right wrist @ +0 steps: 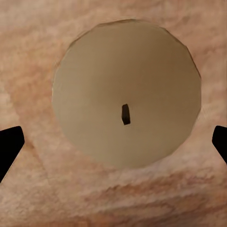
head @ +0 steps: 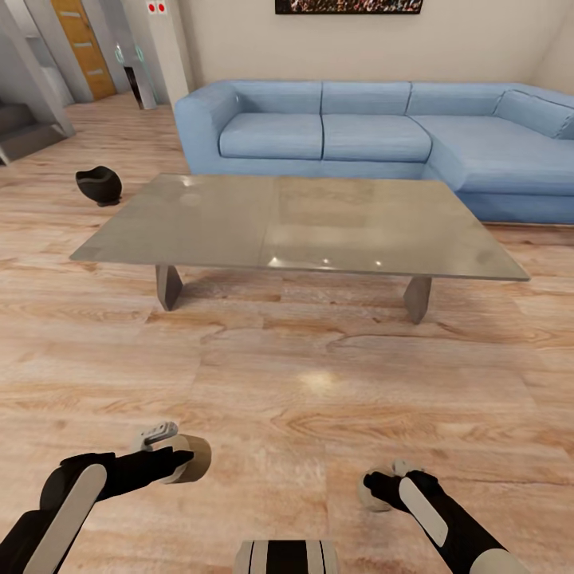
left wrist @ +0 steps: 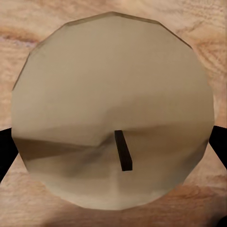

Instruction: Place each of the two pumpkins and all three candles from the living room inside a cabinet in the living room (use any cabinet), then make sure every cabinet is closed, and position the cauldron so it is next to a table in the living room.

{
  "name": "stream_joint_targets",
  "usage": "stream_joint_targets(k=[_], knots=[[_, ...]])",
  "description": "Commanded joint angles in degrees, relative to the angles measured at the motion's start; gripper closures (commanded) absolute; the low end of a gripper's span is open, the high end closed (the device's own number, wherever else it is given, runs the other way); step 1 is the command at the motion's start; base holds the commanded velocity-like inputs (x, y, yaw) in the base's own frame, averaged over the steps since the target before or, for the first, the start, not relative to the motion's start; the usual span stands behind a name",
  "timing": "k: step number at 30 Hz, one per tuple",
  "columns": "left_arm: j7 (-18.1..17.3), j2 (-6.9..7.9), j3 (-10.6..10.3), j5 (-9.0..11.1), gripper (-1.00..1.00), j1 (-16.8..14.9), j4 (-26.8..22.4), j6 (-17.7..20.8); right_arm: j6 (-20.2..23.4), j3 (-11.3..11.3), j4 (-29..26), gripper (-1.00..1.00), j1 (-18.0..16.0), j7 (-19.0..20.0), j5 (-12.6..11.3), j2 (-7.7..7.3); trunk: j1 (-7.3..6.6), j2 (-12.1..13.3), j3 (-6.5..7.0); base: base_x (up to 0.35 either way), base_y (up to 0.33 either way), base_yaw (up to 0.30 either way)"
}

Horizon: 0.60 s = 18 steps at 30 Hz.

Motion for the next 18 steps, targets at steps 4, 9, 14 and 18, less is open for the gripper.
stream_joint_targets(k=[4,9,14,18], knots=[[0.7,0.05,-0.2,0.6,1.0,0.1,-0.4,0.1,-0.2,0.4,-0.1,-1.0,0.0,-0.6,-0.6,-0.13,0.01,0.0,-0.04,0.07,0.0,0.0],[0.7,0.0,-0.2,0.6,1.0,0.1,-0.5,0.1,-0.2,0.4,-0.1,-1.0,0.0,-0.6,-0.6,-0.17,0.01,0.0,-0.04,0.143,0.0,0.0],[0.7,-0.04,-0.2,0.6,1.0,0.1,-0.5,0.1,-0.2,0.3,-0.1,-1.0,0.0,-0.6,-0.5,-0.2,0.01,0.0,-0.04,0.021,0.0,0.0],[0.7,-0.04,-0.2,0.6,1.0,0.2,-0.5,0.1,-0.2,0.3,0.0,-1.0,0.0,-0.6,-0.5,-0.25,0.08,-0.1,-0.71,0.002,0.0,0.0]])
